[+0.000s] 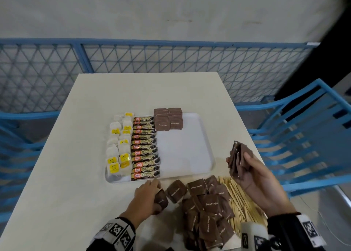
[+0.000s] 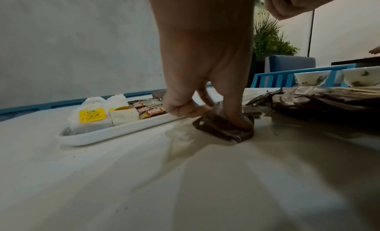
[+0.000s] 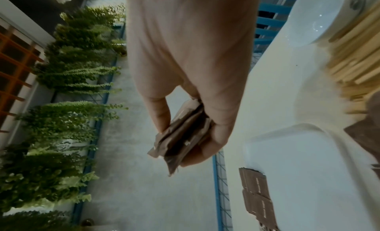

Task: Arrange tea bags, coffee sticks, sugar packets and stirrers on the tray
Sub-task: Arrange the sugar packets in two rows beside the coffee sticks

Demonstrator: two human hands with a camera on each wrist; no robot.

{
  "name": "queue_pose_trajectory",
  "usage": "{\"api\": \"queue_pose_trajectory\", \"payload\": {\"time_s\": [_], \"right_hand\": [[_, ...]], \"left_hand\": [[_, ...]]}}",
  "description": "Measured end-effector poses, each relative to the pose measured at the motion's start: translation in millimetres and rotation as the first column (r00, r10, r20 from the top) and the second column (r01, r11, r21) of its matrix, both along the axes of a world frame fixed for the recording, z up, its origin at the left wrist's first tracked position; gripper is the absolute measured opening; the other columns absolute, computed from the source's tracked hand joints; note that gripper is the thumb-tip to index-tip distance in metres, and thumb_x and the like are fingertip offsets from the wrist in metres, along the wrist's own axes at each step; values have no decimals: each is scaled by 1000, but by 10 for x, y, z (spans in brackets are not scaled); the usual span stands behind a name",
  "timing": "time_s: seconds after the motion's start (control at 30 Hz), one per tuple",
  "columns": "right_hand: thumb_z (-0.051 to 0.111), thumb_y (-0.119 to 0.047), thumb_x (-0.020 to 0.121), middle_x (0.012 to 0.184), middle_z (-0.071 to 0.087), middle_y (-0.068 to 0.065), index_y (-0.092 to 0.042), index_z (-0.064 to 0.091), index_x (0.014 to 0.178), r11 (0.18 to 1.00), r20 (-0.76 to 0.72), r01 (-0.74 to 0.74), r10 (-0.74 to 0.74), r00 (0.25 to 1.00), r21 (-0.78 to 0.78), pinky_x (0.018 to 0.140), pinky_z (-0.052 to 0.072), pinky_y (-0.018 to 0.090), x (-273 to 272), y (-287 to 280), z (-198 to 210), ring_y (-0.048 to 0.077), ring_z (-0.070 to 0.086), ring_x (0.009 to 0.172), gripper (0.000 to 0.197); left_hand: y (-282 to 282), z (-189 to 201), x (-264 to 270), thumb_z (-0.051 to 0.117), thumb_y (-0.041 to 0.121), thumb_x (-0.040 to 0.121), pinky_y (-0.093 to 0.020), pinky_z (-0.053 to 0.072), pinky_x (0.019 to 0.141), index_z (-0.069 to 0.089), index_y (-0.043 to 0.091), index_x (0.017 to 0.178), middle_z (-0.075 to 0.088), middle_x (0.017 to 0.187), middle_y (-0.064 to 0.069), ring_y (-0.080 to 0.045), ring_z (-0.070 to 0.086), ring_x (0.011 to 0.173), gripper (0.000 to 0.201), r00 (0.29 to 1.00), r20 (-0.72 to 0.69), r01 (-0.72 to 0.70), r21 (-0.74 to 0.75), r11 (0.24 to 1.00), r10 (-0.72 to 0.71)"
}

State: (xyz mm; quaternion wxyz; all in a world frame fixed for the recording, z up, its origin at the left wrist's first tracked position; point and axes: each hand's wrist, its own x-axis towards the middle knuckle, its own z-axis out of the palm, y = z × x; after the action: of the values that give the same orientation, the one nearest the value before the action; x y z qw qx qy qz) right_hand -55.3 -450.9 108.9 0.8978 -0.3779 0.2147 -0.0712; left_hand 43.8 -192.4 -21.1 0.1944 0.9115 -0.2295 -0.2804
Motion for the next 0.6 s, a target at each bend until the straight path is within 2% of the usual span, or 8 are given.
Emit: {"api": "queue_pose_trajectory", "payload": {"time_s": [0.07, 0.13, 0.17, 0.23, 0.3, 0.4, 0.47, 0.6], "right_hand": [[47, -18, 82, 81, 70, 7, -11, 58, 105, 999, 19, 27, -26, 999, -26, 57, 57, 25, -3, -9, 61, 15, 69, 73, 27], [46, -19, 82, 80, 70, 6, -12, 58, 104, 998, 37, 45, -43, 998, -50, 59, 56, 23, -15, -23, 115, 14, 68, 73, 26], [46, -19, 82, 80, 70, 6, -13, 59, 104, 997, 44, 55, -52, 998, -57, 60, 56, 22, -23, -36, 129, 14, 68, 73, 26], [46, -19, 82, 81, 70, 5, -14, 63, 101, 996, 62, 81, -78, 995, -46, 60, 55, 22, -44, -51, 170, 13, 68, 74, 26], [47, -19, 81, 81, 70, 5, -17, 70, 93, 994, 74, 104, -101, 992, -29, 61, 56, 22, -69, -52, 210, 13, 68, 75, 26], [48, -19, 80, 81, 70, 6, -17, 73, 90, 993, 67, 118, -116, 991, -22, 60, 56, 22, -105, -29, 250, 14, 68, 74, 27], [48, -19, 81, 81, 70, 6, -14, 67, 97, 993, 62, 118, -117, 991, -21, 60, 56, 22, -117, -6, 255, 14, 68, 73, 26], [48, -18, 80, 79, 70, 8, -13, 71, 90, 992, 52, 126, -126, 991, -15, 58, 56, 23, -136, 35, 248, 15, 69, 71, 26]], "left_hand": [[-19, 50, 29, 69, 32, 75, -29, 33, 81, 50, 21, 106, 51, 116, 0, -20, 50, 108, 38, 997, 63, 40, 156, 987, -51], [-30, 71, 42, 66, 38, 76, -30, 32, 78, 53, 21, 97, 49, 110, -2, -21, 49, 106, 30, 990, 104, 68, 236, 969, -95], [-22, 64, 44, 66, 39, 76, -28, 32, 76, 52, 22, 90, 46, 104, 0, -20, 47, 103, 26, 992, 98, 62, 207, 976, -84], [6, 36, 45, 67, 34, 77, -21, 31, 66, 43, 26, 72, 41, 90, 4, -13, 45, 87, 26, 1000, 22, 6, 33, 999, -7], [-5, 63, 47, 65, 23, 80, -16, 32, 58, 38, 25, 67, 46, 81, 4, -11, 46, 73, 30, 993, -68, -101, -153, 983, 91], [-125, 133, 49, 55, 12, 86, -23, 38, 62, 37, 19, 76, 58, 83, -9, -20, 56, 75, 22, 975, -127, -209, -264, 942, 181], [-241, 154, 34, 52, 16, 90, -22, 39, 63, 38, 19, 90, 56, 84, -5, -14, 52, 71, 14, 978, -131, -193, -279, 941, 162], [-411, 69, -33, 56, 37, 90, -21, 40, 82, 44, 16, 122, 47, 116, -2, -13, 52, 98, 40, 997, -61, -55, -148, 988, 46]]}}
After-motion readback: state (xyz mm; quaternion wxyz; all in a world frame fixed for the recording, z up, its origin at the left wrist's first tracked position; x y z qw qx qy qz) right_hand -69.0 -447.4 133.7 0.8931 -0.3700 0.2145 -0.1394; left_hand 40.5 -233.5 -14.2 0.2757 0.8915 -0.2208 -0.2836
